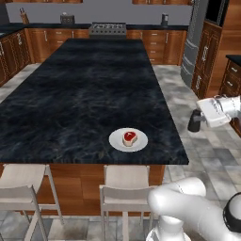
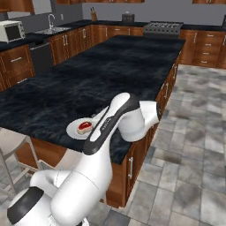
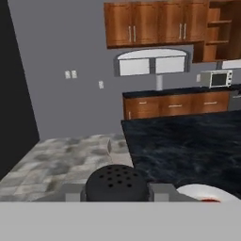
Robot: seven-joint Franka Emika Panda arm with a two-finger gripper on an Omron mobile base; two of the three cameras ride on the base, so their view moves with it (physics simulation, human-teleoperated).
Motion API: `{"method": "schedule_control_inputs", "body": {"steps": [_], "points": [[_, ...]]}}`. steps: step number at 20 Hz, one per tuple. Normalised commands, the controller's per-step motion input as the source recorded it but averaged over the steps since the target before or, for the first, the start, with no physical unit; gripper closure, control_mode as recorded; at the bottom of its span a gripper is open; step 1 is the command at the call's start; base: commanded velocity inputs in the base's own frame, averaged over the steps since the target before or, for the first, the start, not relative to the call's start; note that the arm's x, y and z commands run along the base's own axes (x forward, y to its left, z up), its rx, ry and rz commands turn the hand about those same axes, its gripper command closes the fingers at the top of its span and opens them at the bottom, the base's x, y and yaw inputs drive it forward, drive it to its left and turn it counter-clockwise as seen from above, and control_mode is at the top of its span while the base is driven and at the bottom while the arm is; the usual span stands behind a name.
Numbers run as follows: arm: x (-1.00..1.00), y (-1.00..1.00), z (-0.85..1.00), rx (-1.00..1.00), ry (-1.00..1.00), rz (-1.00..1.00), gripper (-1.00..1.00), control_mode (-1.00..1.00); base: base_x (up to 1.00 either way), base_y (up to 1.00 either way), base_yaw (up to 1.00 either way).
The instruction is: Retrieve the shaker from the cabinet and place it next the steak on a plate on the dining table.
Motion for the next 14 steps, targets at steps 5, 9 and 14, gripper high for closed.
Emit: {"method": "schedule_control_inputs", "body": {"steps": [5,9,14], "points": [[0.12,0.21,-0.47,-0.07,-0.16,0.04,1.0,-1.0,0.0,0.0,0.0],[0.21,0.24,-0.43,-0.03,-0.02,0.0,1.0,-1.0,0.0,0.0,0.0],[0.37,0.02,-0.37,0.0,0.01,0.0,1.0,-1.0,0.0,0.0,0.0]]}}
